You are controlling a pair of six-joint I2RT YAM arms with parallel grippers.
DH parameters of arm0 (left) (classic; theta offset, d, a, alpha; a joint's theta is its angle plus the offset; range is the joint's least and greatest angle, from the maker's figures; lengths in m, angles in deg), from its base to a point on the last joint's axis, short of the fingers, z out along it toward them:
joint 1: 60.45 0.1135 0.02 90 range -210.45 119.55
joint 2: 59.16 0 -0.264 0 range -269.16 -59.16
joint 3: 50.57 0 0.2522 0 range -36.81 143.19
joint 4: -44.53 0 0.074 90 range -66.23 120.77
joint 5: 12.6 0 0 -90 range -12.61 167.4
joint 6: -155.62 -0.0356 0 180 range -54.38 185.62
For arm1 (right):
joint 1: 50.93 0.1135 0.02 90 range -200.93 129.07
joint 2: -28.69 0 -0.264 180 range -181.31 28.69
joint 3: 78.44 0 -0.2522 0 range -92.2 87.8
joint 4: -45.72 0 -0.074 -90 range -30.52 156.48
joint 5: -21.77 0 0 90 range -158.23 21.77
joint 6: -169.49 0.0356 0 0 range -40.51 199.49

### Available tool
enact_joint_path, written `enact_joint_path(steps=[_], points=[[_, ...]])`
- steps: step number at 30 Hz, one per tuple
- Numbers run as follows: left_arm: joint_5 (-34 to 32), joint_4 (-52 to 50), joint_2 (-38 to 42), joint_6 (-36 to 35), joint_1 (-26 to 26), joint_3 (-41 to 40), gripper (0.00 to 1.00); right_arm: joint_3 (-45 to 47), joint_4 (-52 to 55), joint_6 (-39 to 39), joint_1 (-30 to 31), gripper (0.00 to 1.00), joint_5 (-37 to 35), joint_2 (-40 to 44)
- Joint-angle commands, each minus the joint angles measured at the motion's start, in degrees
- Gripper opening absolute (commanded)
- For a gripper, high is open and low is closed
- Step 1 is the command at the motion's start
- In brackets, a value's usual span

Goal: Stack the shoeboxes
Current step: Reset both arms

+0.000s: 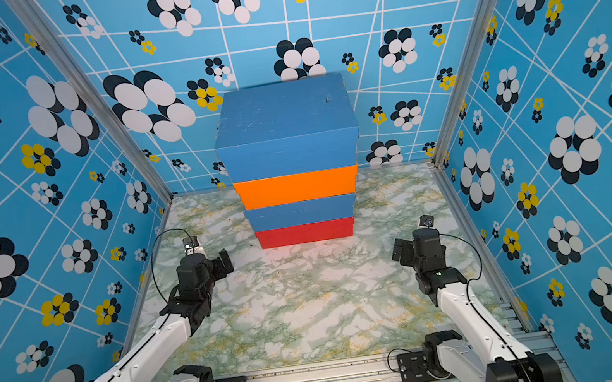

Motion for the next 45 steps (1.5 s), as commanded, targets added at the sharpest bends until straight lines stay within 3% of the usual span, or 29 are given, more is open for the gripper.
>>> enact_joint_path(steps=[1, 7, 13, 23, 37, 42, 45], points=[[-9.58, 3.98, -1.74, -7.27, -2.78, -2.19, 1.0, 3.0, -4.8, -2.05, -0.22, 0.99, -5.63, 3.08], [-13.57, 3.72, -1.75, -7.71, -7.02, -5.57, 0.99, 6.92, -9.03, -2.02, -0.18, 0.99, -8.45, 2.97], [-13.36, 8.21, -1.96, -8.84, -6.41, -6.87, 1.0, 5.88, -14.66, -2.77, -0.17, 0.99, -7.92, -3.5], [-9.31, 28.19, -7.01, -12.79, -4.5, -10.54, 1.0, 8.3, -29.0, -5.56, -0.22, 0.99, -7.95, -7.25], [-4.65, 47.2, -16.11, -15.44, -1.76, -12.63, 1.0, 7.1, -47.76, -9.5, -0.16, 0.99, -3.6, -20.01], [-3.69, 64.42, -25.64, -15.86, -0.44, -15.93, 0.99, 7.9, -54.21, -11.16, -0.17, 0.99, -3.73, -24.04], [-2.59, 63.43, -26.0, -17.13, -1.22, -15.52, 1.0, 9.12, -58.7, -11.4, -0.15, 0.99, -3.53, -26.37]])
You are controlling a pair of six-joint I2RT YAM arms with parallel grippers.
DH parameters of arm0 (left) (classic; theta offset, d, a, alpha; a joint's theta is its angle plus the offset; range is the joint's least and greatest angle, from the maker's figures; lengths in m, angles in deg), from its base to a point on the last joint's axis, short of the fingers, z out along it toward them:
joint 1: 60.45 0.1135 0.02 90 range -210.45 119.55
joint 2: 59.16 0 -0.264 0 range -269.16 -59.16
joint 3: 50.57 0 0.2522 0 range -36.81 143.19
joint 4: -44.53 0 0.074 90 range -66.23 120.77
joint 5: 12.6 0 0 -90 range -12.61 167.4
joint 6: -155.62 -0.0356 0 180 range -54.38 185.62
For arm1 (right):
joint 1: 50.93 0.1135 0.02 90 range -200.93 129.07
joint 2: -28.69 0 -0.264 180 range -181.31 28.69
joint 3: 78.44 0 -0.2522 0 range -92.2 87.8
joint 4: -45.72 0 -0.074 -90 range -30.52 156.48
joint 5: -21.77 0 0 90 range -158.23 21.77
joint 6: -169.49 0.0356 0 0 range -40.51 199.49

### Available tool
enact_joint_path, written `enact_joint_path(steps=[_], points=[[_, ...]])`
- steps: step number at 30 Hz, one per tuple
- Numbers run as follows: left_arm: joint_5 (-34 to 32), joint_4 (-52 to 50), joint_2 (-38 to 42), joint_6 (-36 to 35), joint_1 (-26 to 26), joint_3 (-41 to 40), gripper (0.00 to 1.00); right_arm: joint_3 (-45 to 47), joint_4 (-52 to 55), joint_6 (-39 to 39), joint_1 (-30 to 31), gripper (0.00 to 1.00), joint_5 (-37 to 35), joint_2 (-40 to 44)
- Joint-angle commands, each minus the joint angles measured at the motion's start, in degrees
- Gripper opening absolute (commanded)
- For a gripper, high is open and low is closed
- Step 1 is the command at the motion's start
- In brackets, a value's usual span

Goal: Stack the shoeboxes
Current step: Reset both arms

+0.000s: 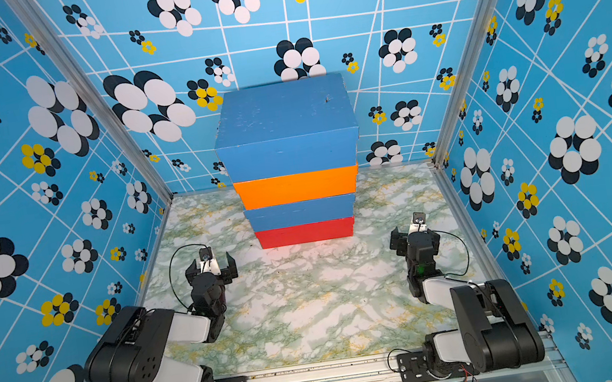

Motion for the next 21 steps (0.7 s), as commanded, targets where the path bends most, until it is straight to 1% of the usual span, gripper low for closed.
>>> enact_joint_path(steps=[1, 5, 6, 9, 10, 13, 15, 19, 20, 21], points=[[1.4, 7.89, -0.86, -1.71, 0.03, -0.3, 1.0, 2.05, -9.35, -1.53, -0.08, 0.99, 0.94, -2.73], [1.9, 9.74, -1.18, -1.54, -0.07, -1.4, 0.99, 5.16, -21.73, -1.61, -0.05, 0.99, 0.31, -8.95], [1.94, 9.75, -1.16, -1.58, -0.09, -1.4, 1.0, 5.49, -21.95, -1.47, 0.0, 0.99, -0.31, -8.57], [2.78, 9.75, -1.37, -1.79, -0.1, -1.34, 1.0, 4.56, -18.02, -0.75, 0.03, 0.99, -1.64, -7.28], [3.01, 9.75, -1.42, -1.84, -0.02, -1.25, 0.99, 3.9, -17.48, -0.91, -0.02, 0.99, -1.54, -7.62], [3.86, 9.74, -1.51, -1.65, 0.48, -1.23, 1.0, 0.87, -10.95, -1.03, 0.01, 0.99, -1.17, -7.08], [4.83, 9.58, -1.51, -1.26, 1.08, -1.23, 0.99, -0.23, -9.5, -1.24, 0.02, 0.99, -0.58, -7.54], [9.33, 5.06, -2.1, 1.96, 4.24, 0.41, 1.0, -1.85, -6.78, -2.08, 0.11, 0.99, 0.88, -7.81], [9.02, 6.28, -3.91, 1.49, 4.6, 1.4, 1.0, -2.27, -6.19, -2.32, 0.11, 0.99, 1.21, -7.93], [8.83, 3.48, -3.08, 1.64, 4.4, 2.06, 1.0, -2.68, -5.56, -2.46, 0.18, 0.99, 1.36, -8.01]])
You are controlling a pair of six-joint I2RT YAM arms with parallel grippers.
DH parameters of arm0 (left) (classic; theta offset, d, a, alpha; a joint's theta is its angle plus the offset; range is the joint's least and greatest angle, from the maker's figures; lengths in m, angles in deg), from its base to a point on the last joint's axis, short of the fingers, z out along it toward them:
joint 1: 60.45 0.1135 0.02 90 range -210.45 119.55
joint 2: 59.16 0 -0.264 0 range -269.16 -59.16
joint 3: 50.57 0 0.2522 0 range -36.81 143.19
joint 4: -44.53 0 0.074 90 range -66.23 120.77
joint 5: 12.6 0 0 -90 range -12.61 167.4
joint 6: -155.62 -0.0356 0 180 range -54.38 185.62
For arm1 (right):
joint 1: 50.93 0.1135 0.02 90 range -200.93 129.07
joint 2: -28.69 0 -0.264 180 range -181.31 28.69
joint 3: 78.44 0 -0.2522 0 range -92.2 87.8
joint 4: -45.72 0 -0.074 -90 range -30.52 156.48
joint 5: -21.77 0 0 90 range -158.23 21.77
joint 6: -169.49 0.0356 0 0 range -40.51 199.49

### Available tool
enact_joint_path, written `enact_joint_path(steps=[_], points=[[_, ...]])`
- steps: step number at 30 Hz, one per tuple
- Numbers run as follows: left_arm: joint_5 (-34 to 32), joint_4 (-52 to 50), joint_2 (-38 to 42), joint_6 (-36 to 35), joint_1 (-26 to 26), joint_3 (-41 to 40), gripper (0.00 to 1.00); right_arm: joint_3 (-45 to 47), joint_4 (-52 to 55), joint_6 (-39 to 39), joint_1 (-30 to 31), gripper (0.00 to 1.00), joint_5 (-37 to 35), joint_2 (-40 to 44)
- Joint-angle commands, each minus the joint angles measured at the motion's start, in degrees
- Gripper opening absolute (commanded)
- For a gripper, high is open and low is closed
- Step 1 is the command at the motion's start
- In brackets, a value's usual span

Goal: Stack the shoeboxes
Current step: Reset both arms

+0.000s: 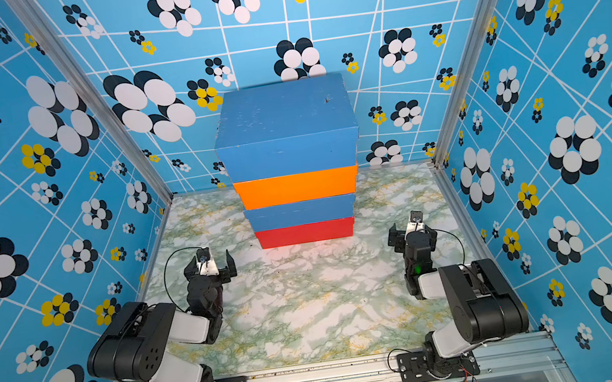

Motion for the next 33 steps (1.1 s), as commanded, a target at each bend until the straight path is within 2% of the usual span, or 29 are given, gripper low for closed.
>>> enact_joint_path(steps=[1, 16, 22, 25, 33], points=[[2.41, -7.11, 0.27, 2.05, 0.81, 2.89, 0.99, -1.73, 3.91, -1.29, 0.19, 0.99, 1.18, -0.09], [4.2, -13.83, 0.64, 2.89, 2.24, 6.34, 1.0, -4.22, 8.05, -1.3, 0.36, 0.99, 1.12, -0.53], [8.35, -19.73, 1.28, 4.65, 4.6, 8.94, 0.99, -4.35, 8.22, -1.12, 0.25, 0.99, 1.31, -0.53], [12.92, -22.32, 1.64, 6.15, 6.99, 9.92, 0.99, -4.72, 9.0, -0.59, -0.54, 0.99, 2.71, -0.58], [13.63, -22.23, 1.65, 6.24, 7.39, 9.8, 1.0, -4.72, 9.1, -0.66, -0.69, 0.99, 2.95, -0.49]])
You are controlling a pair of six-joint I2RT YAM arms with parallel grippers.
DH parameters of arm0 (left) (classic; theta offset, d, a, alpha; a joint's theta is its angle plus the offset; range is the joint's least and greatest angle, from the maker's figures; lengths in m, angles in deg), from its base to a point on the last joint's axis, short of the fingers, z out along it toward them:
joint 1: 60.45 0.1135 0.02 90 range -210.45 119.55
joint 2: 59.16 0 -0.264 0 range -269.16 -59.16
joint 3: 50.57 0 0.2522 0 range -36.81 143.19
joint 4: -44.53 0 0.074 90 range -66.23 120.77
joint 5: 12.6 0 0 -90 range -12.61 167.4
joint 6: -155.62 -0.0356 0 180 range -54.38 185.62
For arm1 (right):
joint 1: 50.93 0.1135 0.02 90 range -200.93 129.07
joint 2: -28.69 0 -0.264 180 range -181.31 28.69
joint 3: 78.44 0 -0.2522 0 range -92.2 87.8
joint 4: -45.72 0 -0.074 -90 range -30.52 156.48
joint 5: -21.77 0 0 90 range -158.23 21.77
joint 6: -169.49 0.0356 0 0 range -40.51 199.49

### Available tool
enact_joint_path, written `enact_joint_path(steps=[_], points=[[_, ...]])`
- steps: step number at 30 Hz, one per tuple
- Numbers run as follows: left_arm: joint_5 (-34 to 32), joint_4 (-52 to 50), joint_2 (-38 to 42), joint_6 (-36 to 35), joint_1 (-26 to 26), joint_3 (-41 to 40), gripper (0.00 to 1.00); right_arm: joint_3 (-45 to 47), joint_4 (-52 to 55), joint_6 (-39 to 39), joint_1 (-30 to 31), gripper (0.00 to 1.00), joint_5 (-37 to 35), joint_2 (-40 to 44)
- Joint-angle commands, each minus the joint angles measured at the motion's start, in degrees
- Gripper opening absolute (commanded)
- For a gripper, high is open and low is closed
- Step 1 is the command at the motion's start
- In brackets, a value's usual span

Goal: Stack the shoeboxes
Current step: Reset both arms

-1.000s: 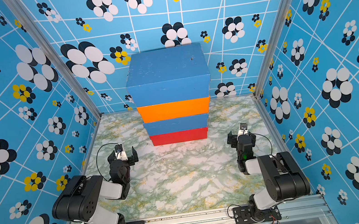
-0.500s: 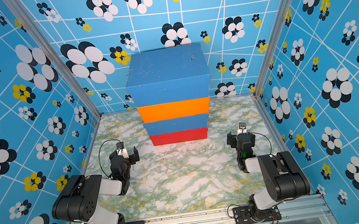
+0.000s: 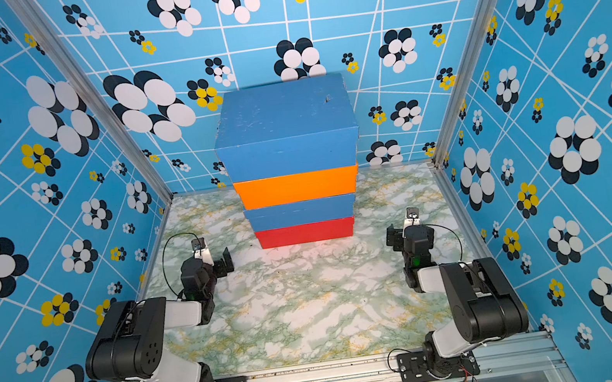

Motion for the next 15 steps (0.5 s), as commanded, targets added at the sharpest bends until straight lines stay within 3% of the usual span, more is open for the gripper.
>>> enact_joint_path(steps=[1, 15], points=[[1.36, -0.56, 0.98, 0.76, 0.13, 0.76, 1.0, -1.11, 0.71, 0.26, -0.3, 0.99, 0.68, -0.42], [0.5, -0.32, 0.95, -0.04, -0.79, 0.68, 0.99, -0.93, 0.65, 0.33, -0.28, 0.99, 0.75, -0.35]])
